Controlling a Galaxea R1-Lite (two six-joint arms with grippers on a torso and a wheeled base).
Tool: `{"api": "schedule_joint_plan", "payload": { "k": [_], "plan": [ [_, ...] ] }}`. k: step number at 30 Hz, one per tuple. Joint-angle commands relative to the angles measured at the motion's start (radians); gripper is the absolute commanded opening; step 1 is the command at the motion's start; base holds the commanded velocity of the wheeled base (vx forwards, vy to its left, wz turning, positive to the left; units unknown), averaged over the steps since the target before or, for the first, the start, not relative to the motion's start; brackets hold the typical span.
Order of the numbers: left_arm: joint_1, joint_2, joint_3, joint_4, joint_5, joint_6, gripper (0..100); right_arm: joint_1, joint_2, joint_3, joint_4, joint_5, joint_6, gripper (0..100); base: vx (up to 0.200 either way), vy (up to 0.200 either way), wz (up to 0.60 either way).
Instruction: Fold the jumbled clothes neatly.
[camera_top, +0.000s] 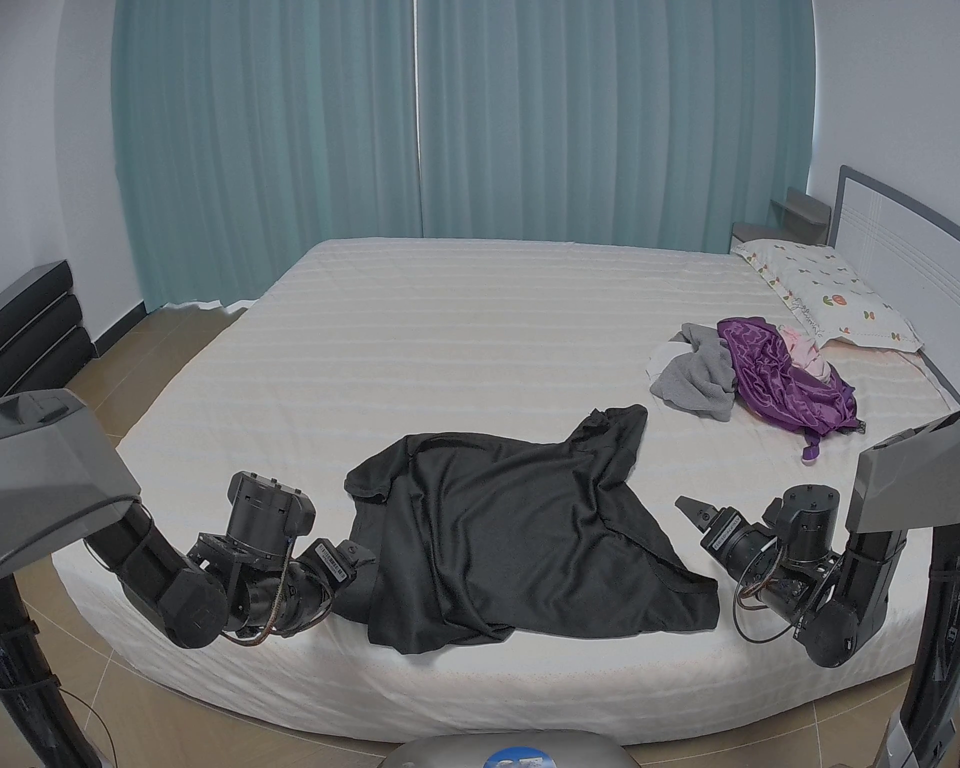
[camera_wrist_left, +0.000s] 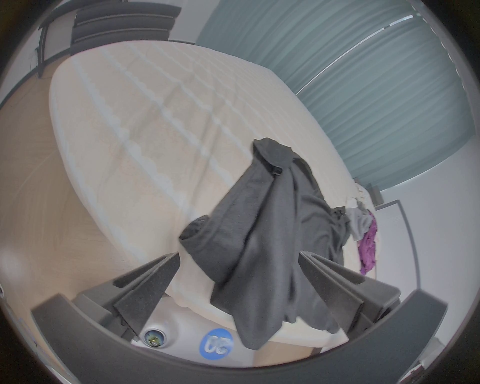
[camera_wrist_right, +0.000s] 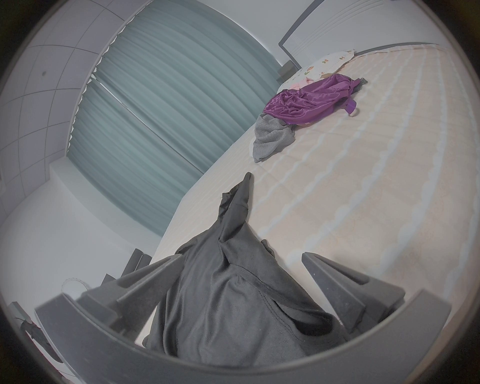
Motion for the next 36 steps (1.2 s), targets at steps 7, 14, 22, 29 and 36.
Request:
{"api": "schedule_joint_plan", "payload": {
  "k": [7,14,22,29,36],
  "plan": [
    [-0.007,0.111,-0.015,-0.003,0.053,0.019,100,-0.001,0.012,0.003,-0.013,0.001,0.0,100,0.0,0.0,0.0],
    [0.018,0.152,-0.067,-0.009,0.054,0.019,100,0.001,0.018,0.003,-0.013,0.001,0.0,100,0.0,0.0,0.0],
    [0.039,0.205,-0.107,-0.003,0.054,0.019,0,-0.001,0.019,0.003,-0.013,0.002,-0.002,100,0.0,0.0,0.0],
    [0.079,0.146,-0.066,0.005,0.074,0.031,0,-0.001,0.009,0.013,-0.013,0.002,-0.002,100,0.0,0.0,0.0],
    [0.124,-0.045,-0.017,0.149,0.08,0.136,0,0.006,0.016,0.01,-0.012,0.002,-0.006,100,0.0,0.0,0.0]
  ]
}}
